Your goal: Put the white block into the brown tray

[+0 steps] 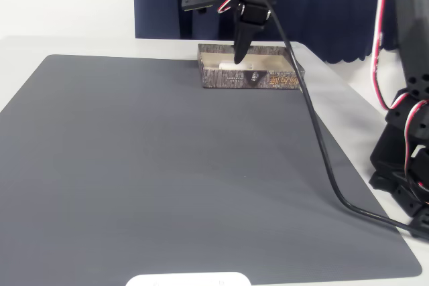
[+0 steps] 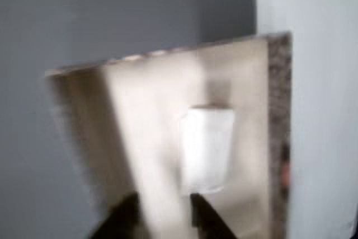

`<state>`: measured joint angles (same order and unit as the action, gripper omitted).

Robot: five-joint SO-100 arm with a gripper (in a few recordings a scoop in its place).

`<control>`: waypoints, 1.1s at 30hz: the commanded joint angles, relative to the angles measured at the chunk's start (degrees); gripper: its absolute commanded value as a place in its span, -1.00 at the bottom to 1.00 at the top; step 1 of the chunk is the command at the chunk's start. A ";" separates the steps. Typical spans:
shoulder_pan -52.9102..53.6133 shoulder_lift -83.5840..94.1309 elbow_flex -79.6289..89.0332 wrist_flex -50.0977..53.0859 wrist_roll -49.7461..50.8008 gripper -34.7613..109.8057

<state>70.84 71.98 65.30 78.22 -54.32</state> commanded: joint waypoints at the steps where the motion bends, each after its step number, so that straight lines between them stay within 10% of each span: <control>1: -3.69 14.94 6.15 1.23 7.38 -0.47; 18: -45.18 60.91 55.02 -8.00 40.43 -0.52; 33: -59.85 102.48 98.61 -15.82 44.03 -0.52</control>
<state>11.87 167.96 160.93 63.46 -11.25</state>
